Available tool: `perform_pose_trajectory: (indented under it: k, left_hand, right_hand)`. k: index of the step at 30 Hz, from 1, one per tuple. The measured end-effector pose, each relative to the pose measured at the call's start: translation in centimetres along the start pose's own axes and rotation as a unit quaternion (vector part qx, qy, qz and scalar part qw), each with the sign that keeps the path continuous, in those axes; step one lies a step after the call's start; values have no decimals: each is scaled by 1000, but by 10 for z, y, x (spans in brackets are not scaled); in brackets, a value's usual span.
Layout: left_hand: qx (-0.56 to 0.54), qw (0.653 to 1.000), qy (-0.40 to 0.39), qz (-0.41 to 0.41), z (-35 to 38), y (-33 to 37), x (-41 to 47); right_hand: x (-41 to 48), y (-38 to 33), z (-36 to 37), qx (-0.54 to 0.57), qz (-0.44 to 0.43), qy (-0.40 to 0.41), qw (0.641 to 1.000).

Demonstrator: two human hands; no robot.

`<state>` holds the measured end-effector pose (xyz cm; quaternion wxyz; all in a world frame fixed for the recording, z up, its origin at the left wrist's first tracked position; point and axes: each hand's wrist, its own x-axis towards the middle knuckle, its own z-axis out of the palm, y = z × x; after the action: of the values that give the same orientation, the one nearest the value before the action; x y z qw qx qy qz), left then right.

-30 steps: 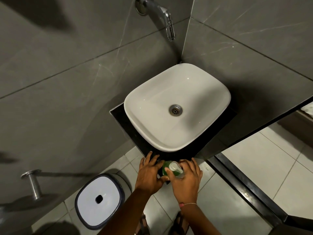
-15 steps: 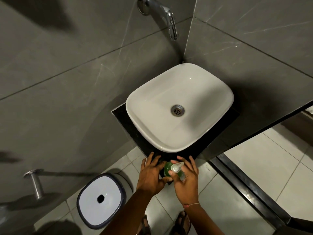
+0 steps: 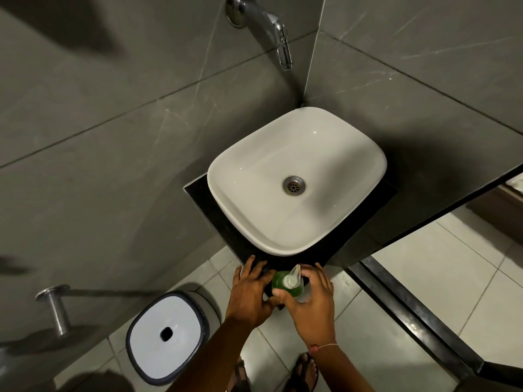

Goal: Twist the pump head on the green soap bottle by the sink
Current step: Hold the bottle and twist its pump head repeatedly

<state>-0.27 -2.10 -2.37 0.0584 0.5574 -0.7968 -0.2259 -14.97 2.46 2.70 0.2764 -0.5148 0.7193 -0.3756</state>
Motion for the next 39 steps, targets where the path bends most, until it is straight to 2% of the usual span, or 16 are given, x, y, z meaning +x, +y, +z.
perform_pose_trajectory:
  k: [3, 5, 10, 17, 23, 28, 30, 33, 37, 39]
  left_hand:
    - [-5, 1000, -9, -4, -2, 1, 1]
    - [-6, 1000, -7, -3, -2, 2, 1]
    - [-10, 1000, 2, 6, 0, -1, 1]
    - [25, 1000, 8, -5, 0, 1, -1]
    - [42, 999, -4, -13, -3, 4, -1]
    - [44, 999, -5, -15, -2, 3, -2]
    - [44, 999, -9, -16, -4, 4, -1]
    - [50, 999, -14, -14, -5, 4, -1]
    - [38, 999, -5, -9, -5, 4, -1]
    - [35, 999, -4, -9, -4, 3, -2]
  right_hand:
    - [-3, 0, 9, 47, 12, 48, 998]
    - [-3, 2, 9, 71, 4, 29, 997]
    - [-1, 17, 2, 1, -5, -56, 998]
    - [-5, -6, 7, 29, 14, 34, 999]
    - [-4, 0, 5, 33, -26, -30, 999]
    - [-3, -8, 7, 30, 22, 23, 999]
    - [-3, -7, 8, 35, 15, 28, 999]
    - [0, -1, 5, 42, -1, -4, 999]
    - [7, 8, -7, 10, -33, -117, 993]
    - [10, 11, -13, -27, -51, -140, 988]
